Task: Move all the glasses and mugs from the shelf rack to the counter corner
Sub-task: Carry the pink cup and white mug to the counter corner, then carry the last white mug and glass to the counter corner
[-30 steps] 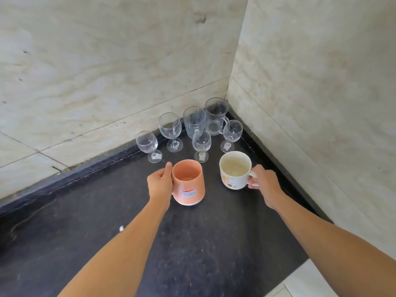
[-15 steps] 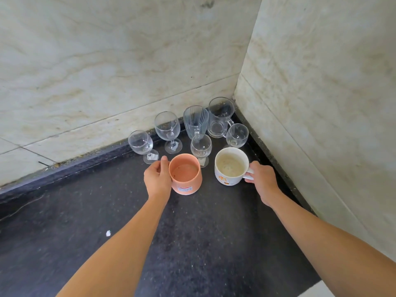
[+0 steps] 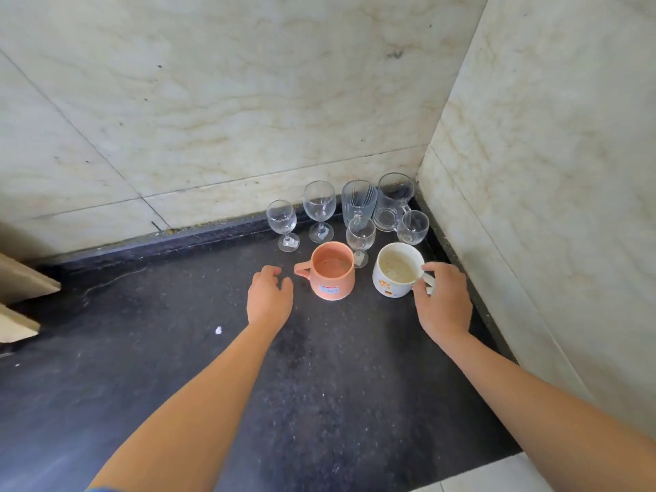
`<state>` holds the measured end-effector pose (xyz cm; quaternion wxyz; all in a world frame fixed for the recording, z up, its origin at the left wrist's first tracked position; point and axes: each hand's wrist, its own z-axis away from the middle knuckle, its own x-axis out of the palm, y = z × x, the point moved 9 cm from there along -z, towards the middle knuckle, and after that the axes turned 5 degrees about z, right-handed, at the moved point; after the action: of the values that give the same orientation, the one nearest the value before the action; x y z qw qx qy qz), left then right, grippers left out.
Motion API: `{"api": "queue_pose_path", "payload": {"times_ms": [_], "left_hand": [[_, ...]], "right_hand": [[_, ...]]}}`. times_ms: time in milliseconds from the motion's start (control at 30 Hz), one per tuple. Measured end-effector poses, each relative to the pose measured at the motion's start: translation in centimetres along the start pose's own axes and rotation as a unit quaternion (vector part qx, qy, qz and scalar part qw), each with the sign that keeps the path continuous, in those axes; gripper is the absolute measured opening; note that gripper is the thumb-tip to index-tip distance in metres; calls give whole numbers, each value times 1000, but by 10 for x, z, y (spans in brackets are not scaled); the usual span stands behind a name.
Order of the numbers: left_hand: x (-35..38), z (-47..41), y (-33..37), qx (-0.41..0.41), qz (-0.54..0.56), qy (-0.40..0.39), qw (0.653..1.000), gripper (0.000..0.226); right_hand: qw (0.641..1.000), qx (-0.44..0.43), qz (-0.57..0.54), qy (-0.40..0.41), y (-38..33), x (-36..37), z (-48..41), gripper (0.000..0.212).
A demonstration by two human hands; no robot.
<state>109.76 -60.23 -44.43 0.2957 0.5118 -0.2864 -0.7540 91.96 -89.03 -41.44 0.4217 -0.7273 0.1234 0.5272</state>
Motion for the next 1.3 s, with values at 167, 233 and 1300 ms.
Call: {"api": "queue_pose_path", "payload": {"times_ms": [167, 233, 1300], "left_hand": [[-61, 53, -39, -71, 56, -49, 995, 16], [-97, 79, -59, -80, 81, -36, 993, 15], [-507, 1021, -521, -430, -135, 445, 774, 18]], "right_hand": [[972, -96, -119, -176, -112, 20, 38, 5], [955, -153, -117, -226, -165, 30, 63, 8], [321, -904, -83, -271, -475, -112, 1148, 23]]}}
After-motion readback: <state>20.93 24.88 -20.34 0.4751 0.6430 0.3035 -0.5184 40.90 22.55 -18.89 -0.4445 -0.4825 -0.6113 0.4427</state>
